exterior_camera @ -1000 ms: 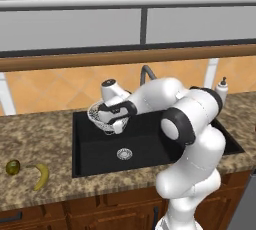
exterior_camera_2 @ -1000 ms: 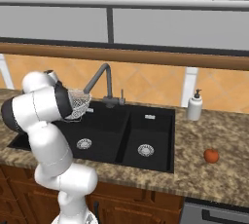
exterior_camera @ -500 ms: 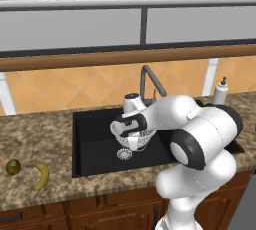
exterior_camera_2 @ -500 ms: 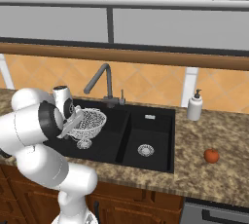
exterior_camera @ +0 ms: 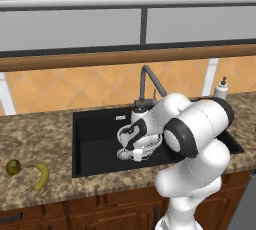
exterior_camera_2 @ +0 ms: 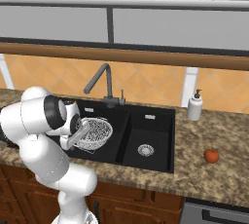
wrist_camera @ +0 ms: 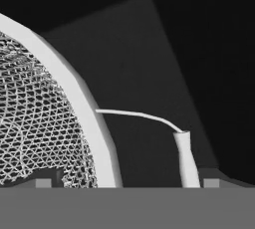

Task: Put the colander in the sink, put the banana, kiwi, orange in the colander, and turn on the sink faucet and pour water over the colander.

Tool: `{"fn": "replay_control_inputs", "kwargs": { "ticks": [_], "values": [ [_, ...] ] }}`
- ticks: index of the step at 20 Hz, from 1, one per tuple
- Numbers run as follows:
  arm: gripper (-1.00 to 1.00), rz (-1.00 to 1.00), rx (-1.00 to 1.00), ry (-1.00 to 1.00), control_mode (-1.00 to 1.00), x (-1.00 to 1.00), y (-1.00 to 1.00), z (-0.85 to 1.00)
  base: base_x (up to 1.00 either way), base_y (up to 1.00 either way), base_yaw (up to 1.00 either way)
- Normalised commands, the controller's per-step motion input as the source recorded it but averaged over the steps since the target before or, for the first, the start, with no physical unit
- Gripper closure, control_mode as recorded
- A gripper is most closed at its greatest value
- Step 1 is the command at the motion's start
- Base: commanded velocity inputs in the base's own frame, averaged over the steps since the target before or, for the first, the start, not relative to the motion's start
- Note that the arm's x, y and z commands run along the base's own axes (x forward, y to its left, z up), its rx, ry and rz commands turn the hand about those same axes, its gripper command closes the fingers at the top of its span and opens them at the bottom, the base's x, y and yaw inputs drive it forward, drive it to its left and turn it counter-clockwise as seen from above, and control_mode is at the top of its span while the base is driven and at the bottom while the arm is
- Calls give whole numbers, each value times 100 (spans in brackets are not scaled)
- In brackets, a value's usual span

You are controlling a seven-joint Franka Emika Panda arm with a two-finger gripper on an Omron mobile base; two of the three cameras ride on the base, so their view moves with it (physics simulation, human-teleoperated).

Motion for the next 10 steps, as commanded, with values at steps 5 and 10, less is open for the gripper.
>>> {"fn": "replay_control_inputs", "kwargs": {
  "ticks": [5,10],
  "values": [
    [100,-11,0,8,-100,30,-20,-44,0,0,0],
    [100,-2,0,0,-100,38,-13,-15,0,0,0]
  ]
}}
